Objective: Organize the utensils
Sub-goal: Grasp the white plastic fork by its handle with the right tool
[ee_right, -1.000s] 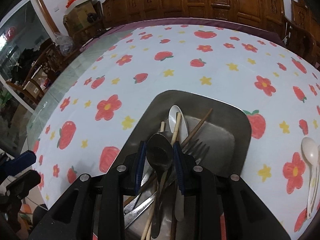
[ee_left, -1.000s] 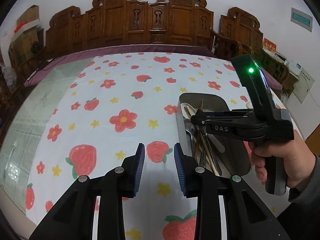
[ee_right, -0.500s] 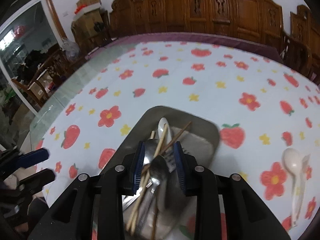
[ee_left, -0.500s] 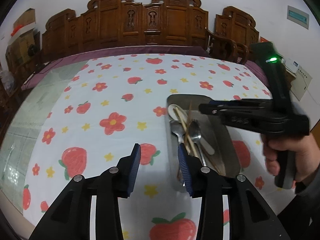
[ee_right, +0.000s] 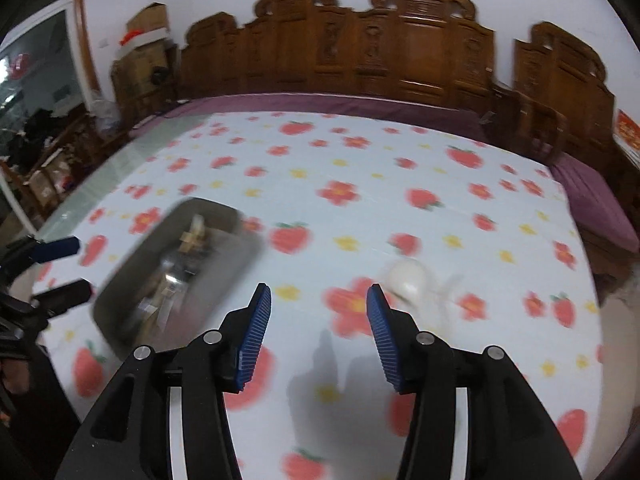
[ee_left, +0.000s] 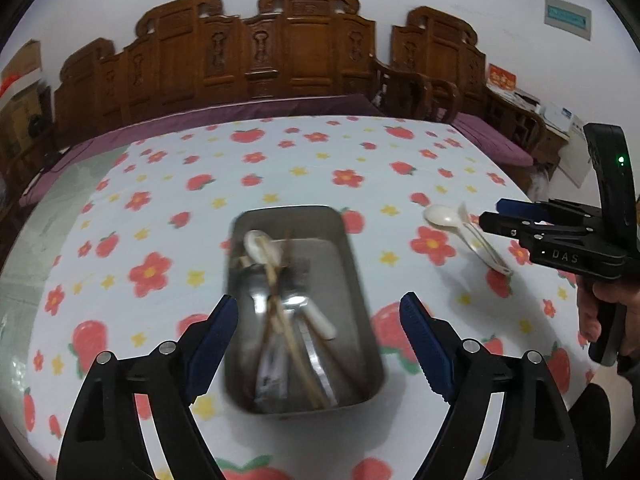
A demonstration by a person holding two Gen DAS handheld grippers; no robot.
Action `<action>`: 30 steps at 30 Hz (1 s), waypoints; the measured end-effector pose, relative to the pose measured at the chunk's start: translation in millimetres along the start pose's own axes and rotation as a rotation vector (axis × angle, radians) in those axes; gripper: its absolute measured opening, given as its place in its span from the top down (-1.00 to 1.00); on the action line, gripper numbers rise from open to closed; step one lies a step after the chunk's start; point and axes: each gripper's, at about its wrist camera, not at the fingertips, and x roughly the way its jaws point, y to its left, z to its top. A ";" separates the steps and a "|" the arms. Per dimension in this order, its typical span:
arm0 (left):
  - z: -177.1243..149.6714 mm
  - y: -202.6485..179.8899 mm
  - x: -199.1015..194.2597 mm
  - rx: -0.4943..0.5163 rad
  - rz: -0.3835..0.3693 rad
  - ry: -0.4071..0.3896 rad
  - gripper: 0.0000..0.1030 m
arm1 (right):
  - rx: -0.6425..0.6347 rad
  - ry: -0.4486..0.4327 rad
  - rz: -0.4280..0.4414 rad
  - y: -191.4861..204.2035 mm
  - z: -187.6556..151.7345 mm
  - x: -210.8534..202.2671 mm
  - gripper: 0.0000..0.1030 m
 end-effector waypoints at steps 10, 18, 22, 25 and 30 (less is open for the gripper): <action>7.3 -42.4 41.0 0.010 -0.029 0.035 -0.71 | 0.040 0.107 -0.078 -72.0 -25.3 37.1 0.25; 14.0 -66.6 68.5 0.027 -0.033 0.074 -0.71 | 0.106 0.172 -0.038 -101.0 -23.6 80.2 0.62; 18.4 -84.6 80.0 0.048 -0.041 0.082 -0.71 | 0.083 0.199 -0.021 -101.3 -27.1 89.0 0.84; 22.0 -97.7 88.1 0.057 -0.045 0.084 -0.71 | 0.042 0.197 -0.024 -100.0 -30.4 83.1 0.92; 26.7 -123.3 105.9 0.069 -0.069 0.083 -0.71 | 0.021 0.164 -0.047 -107.9 -42.1 54.0 0.92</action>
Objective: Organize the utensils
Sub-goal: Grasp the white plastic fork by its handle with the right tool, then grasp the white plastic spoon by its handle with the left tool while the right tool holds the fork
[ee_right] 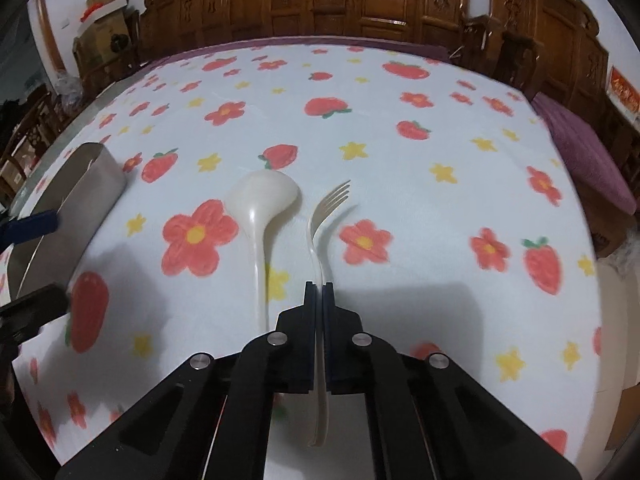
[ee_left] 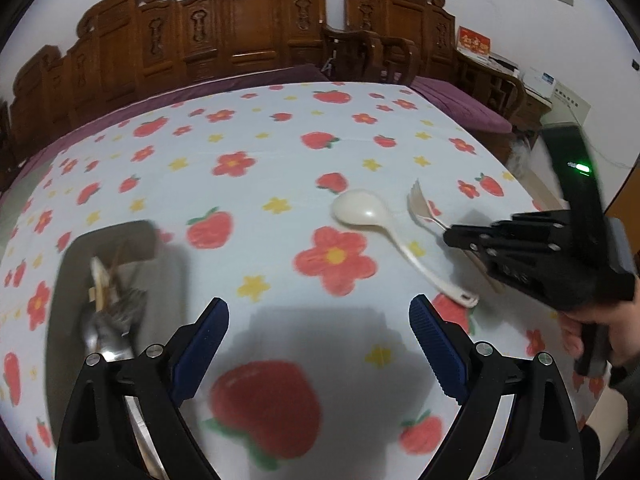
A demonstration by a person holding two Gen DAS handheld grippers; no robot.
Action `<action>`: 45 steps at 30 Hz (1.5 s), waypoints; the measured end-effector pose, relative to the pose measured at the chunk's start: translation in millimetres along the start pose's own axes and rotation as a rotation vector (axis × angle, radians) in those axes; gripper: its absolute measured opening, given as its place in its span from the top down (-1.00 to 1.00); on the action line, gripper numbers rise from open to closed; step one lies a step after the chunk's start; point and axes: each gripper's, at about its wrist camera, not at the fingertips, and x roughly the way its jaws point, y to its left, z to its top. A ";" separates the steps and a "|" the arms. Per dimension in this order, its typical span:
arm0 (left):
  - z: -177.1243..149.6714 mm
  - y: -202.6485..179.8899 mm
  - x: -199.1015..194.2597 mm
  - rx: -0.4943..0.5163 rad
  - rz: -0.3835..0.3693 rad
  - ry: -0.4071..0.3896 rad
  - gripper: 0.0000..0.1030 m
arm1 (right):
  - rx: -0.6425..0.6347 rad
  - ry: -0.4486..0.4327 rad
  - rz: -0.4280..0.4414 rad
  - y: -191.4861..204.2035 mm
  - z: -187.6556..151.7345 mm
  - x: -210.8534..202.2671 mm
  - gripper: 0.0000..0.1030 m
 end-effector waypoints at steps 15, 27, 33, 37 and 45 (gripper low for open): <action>28.6 -40.6 65.2 -0.031 -0.057 0.004 -0.31 | 0.080 -0.053 0.000 -35.6 -52.6 -44.3 0.92; 41.9 -45.9 99.7 -0.066 -0.086 0.043 0.41 | 0.105 -0.046 0.022 -37.0 -68.6 -38.9 0.92; 42.7 -52.4 101.7 -0.053 -0.101 0.051 0.80 | 0.108 -0.054 0.028 -32.3 -70.5 -43.6 0.92; 40.6 -56.3 93.6 -0.037 -0.121 0.052 0.95 | 0.110 -0.059 0.025 -28.5 -71.5 -48.3 0.92; 31.5 -54.2 57.7 0.000 -0.133 0.043 0.95 | 0.111 -0.089 0.015 -14.2 -64.7 -66.1 0.92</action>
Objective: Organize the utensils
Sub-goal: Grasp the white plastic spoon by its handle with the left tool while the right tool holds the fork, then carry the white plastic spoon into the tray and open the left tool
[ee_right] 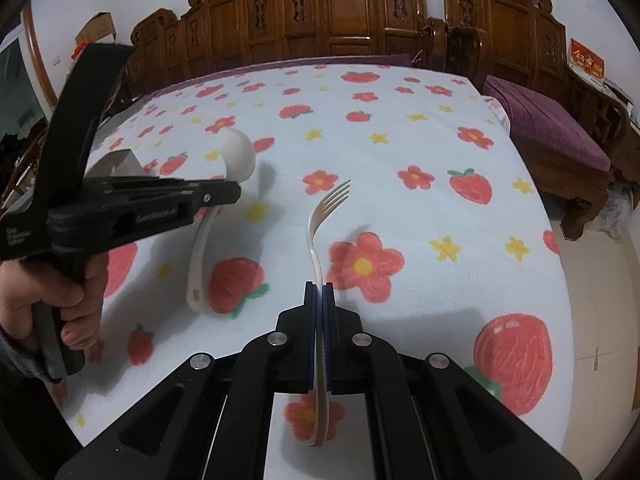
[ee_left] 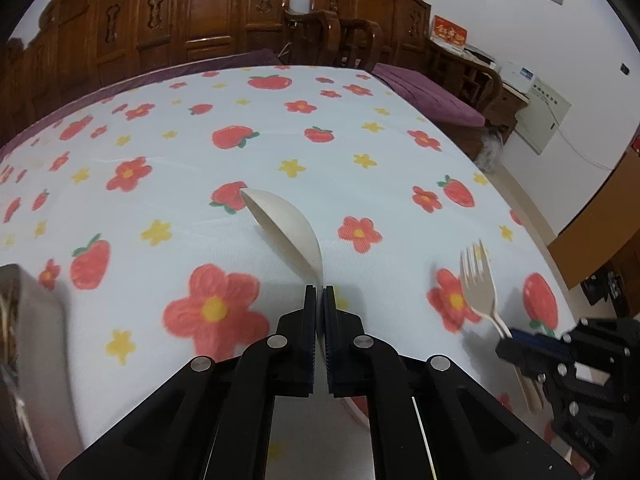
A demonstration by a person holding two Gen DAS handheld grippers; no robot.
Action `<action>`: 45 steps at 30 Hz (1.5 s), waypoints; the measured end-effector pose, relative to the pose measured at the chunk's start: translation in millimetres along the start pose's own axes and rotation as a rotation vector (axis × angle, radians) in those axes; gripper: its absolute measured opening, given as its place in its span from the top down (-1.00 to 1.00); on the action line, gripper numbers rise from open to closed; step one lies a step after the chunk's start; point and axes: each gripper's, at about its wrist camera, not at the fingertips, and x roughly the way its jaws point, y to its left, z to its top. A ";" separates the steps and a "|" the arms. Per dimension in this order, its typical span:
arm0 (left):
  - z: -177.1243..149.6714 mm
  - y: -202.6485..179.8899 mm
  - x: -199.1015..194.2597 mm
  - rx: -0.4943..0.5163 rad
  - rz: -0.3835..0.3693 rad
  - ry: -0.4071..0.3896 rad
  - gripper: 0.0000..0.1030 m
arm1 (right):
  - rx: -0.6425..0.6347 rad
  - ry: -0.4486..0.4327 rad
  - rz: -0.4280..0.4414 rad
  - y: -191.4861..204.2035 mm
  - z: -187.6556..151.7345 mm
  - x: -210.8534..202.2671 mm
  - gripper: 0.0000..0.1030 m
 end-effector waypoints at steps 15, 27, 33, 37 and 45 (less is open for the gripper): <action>-11.5 26.6 -96.2 0.051 0.026 -0.073 0.95 | -0.046 -0.070 -0.004 59.6 17.6 -43.4 0.92; -21.1 70.5 -141.5 0.022 0.075 -0.109 0.95 | -0.082 -0.100 0.006 102.6 26.2 -57.3 0.92; -25.3 98.7 -159.4 0.000 0.095 -0.116 0.95 | -0.089 -0.103 0.026 123.6 33.4 -54.9 0.92; -28.5 117.8 -169.0 -0.007 0.111 -0.117 0.95 | -0.097 -0.103 0.044 140.7 41.2 -48.1 0.92; -33.1 162.2 -173.9 -0.031 0.148 -0.102 0.95 | -0.125 -0.094 0.083 174.5 52.1 -34.4 0.92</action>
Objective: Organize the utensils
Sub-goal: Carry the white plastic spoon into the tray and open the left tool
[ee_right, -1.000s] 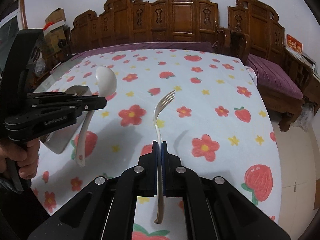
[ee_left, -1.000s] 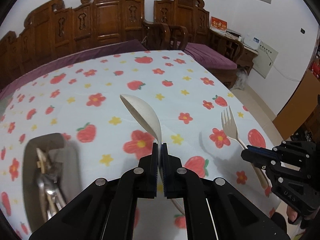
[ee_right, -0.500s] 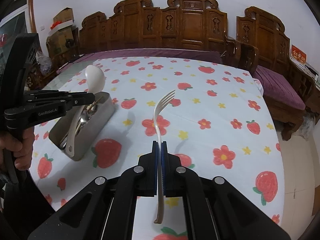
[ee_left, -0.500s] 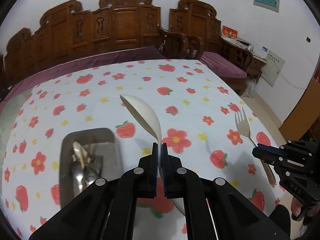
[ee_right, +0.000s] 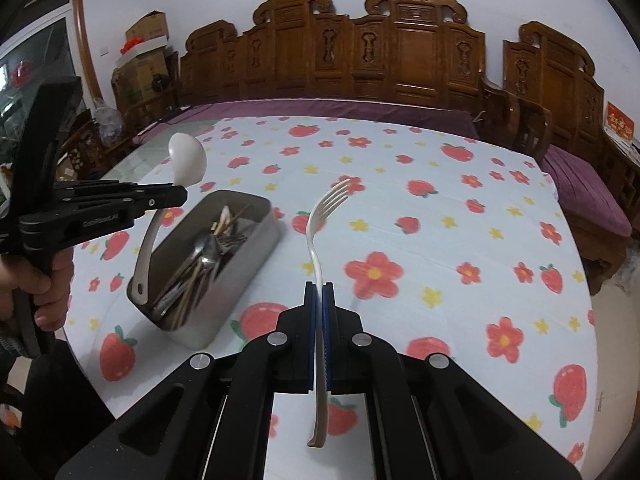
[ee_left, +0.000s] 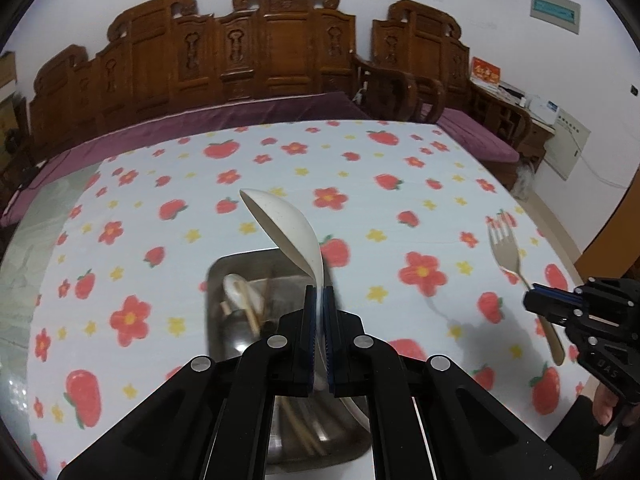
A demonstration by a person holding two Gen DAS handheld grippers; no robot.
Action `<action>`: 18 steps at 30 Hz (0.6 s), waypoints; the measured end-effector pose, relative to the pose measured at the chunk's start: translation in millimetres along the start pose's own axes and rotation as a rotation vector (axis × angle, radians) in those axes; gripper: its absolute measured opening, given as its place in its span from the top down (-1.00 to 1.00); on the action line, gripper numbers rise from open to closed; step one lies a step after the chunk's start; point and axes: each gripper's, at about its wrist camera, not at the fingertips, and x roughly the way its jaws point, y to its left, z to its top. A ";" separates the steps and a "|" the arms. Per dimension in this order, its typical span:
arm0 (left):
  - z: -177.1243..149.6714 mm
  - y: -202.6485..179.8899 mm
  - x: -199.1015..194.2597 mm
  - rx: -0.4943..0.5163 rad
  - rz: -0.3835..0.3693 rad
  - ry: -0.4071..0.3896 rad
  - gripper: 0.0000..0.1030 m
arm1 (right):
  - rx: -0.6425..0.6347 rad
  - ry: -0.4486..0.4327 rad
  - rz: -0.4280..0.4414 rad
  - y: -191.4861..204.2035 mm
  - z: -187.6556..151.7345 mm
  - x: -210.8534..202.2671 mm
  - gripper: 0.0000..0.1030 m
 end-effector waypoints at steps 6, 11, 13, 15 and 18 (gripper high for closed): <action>-5.9 26.6 18.9 0.004 0.032 0.046 0.95 | -0.005 0.015 0.026 15.6 1.8 13.6 0.92; -13.7 36.2 38.6 0.026 0.052 0.090 0.95 | -0.004 0.033 0.044 24.8 1.1 26.1 0.92; -17.7 38.8 46.4 0.026 0.052 0.106 0.95 | -0.007 0.042 0.047 27.4 0.0 30.7 0.92; -21.7 40.4 54.0 0.024 0.051 0.121 0.95 | -0.011 0.049 0.050 29.6 -1.1 34.0 0.92; -25.7 41.0 61.4 0.023 0.047 0.135 0.95 | -0.012 0.055 0.054 31.1 -2.0 36.8 0.92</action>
